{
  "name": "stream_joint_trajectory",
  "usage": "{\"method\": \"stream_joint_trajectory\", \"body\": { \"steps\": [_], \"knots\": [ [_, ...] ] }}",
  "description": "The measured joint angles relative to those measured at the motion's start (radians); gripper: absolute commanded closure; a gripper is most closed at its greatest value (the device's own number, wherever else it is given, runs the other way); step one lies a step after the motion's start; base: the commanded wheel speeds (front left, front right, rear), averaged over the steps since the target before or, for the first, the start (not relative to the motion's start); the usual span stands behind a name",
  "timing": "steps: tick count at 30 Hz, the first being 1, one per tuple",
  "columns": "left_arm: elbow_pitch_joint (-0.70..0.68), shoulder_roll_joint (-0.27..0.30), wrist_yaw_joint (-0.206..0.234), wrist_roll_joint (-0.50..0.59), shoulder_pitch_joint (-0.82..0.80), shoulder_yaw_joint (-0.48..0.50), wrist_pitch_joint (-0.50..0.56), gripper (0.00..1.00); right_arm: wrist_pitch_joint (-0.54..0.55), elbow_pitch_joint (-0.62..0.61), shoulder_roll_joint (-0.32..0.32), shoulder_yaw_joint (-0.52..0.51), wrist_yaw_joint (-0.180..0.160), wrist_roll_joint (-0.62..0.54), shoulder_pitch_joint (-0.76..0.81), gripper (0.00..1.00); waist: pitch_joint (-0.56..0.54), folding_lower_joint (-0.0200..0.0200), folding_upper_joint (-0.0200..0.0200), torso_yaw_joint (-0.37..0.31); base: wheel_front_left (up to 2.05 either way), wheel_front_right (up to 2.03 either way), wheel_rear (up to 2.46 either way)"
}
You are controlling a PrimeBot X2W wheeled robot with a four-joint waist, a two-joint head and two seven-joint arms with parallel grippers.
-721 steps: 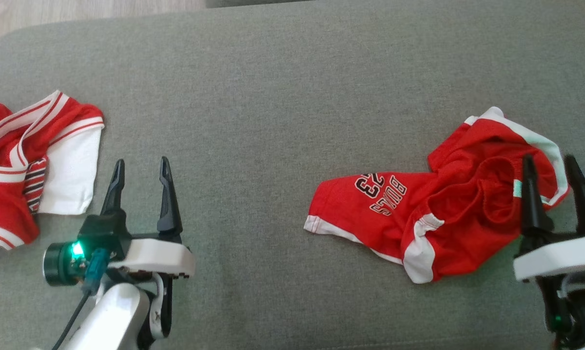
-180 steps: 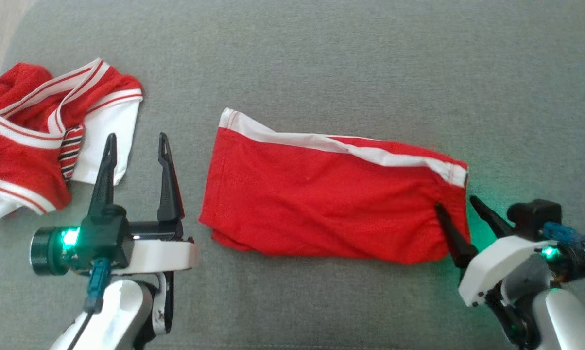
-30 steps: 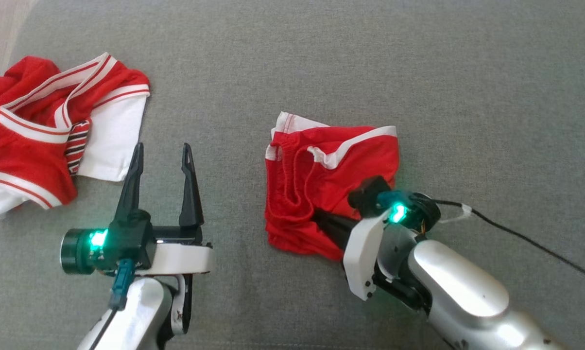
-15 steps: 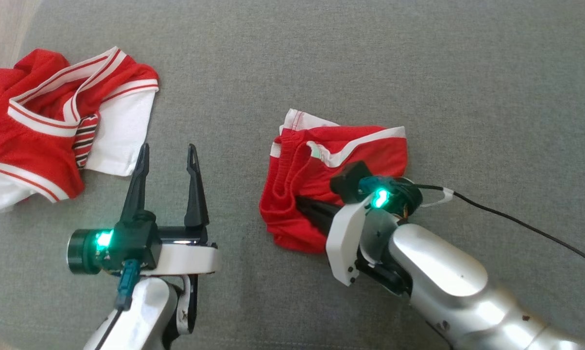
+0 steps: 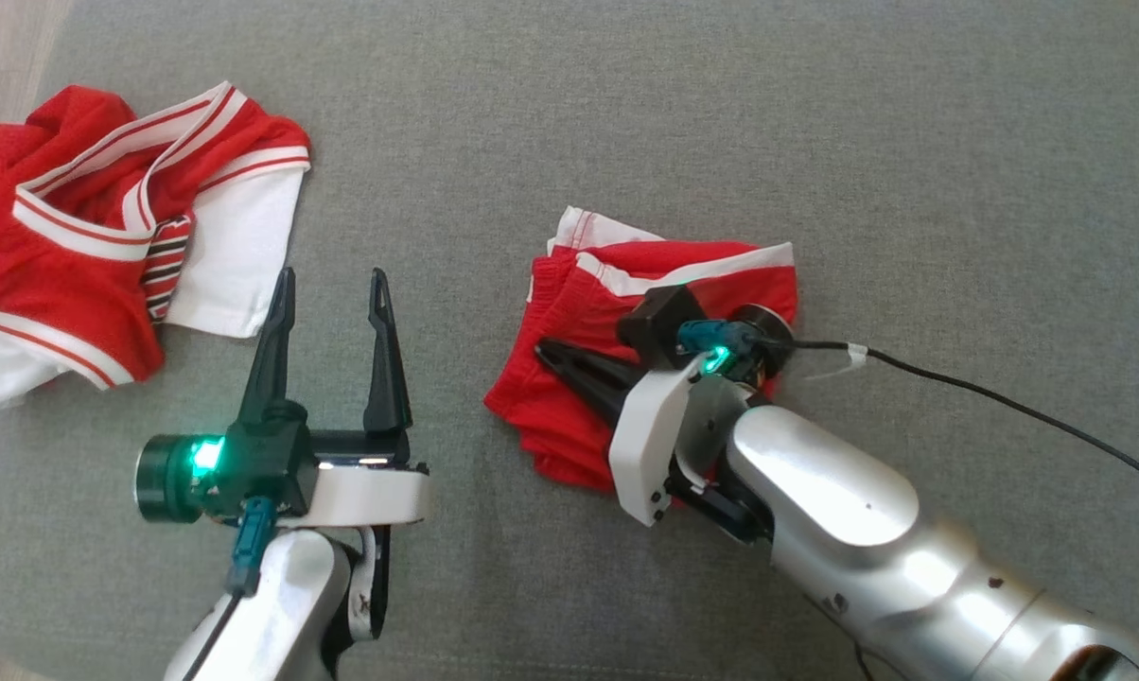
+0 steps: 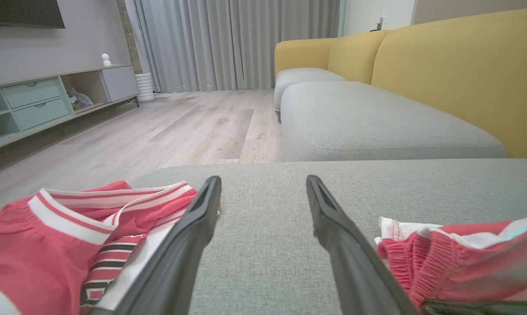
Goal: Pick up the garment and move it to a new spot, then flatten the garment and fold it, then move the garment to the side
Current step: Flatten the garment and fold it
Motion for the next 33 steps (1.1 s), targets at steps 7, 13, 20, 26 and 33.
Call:
{"method": "stream_joint_trajectory", "body": {
  "steps": [7,13,20,26,33],
  "knots": [
    [0.006,0.000,0.000,0.000,0.001,0.002,-0.001,0.00,-0.138,-0.073,-0.028,-0.013,0.000,0.021,0.000,0.00,-0.007,0.0000,0.0000,-0.015,0.00,0.00,0.00],
    [0.006,0.005,0.001,0.000,0.004,0.007,-0.001,0.00,-0.225,-0.214,-0.129,-0.229,0.000,0.003,0.084,0.00,-0.021,0.0000,0.0000,-0.040,0.00,0.00,0.00],
    [0.002,0.029,0.011,-0.001,0.028,0.024,0.001,0.00,-0.235,-0.396,-0.153,-0.584,0.000,-0.095,0.302,0.00,-0.044,-0.0001,0.0000,-0.081,0.00,0.00,0.00],
    [-0.010,0.057,0.022,-0.001,0.044,0.031,0.016,0.00,-0.185,-0.568,-0.101,-0.831,0.000,-0.186,0.452,0.00,-0.072,-0.0001,0.0000,-0.115,0.00,0.00,0.00],
    [-0.025,0.093,0.036,-0.015,0.094,0.054,0.019,0.00,-0.119,-0.708,-0.029,-0.921,0.000,-0.247,0.603,0.00,-0.127,-0.0001,0.0000,-0.141,0.00,0.00,0.00]
  ]
}}
